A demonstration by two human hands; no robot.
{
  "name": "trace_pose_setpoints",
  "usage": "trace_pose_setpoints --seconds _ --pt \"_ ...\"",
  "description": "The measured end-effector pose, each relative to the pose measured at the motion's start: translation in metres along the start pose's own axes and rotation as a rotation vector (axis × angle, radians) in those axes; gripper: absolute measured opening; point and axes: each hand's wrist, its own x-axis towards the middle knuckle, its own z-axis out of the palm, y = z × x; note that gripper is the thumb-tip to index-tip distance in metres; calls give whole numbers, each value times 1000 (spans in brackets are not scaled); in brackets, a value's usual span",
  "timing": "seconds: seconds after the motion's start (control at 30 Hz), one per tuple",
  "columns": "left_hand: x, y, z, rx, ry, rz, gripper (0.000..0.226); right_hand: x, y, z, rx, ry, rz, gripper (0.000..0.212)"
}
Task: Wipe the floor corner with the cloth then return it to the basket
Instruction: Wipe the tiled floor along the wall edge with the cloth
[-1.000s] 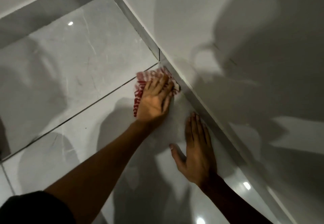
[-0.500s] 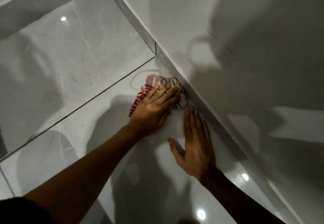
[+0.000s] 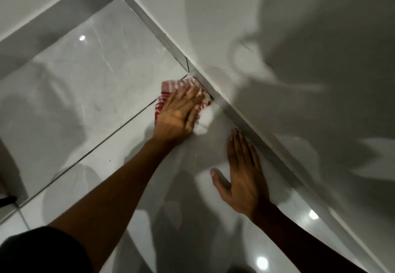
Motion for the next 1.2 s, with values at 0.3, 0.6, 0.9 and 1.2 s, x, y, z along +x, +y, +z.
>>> trace_pose_setpoints --seconds 0.3,0.6,0.9,1.2 --pt "-21 11 3 13 -71 221 46 0 0 2 40 13 3 102" --pt "0 52 17 -38 40 -270 49 1 1 4 68 22 -7 100" --pt "3 10 7 34 -55 -122 54 0 1 2 99 -9 16 100" --pt "-3 -14 -9 -83 -249 383 47 0 0 1 137 -33 21 98"
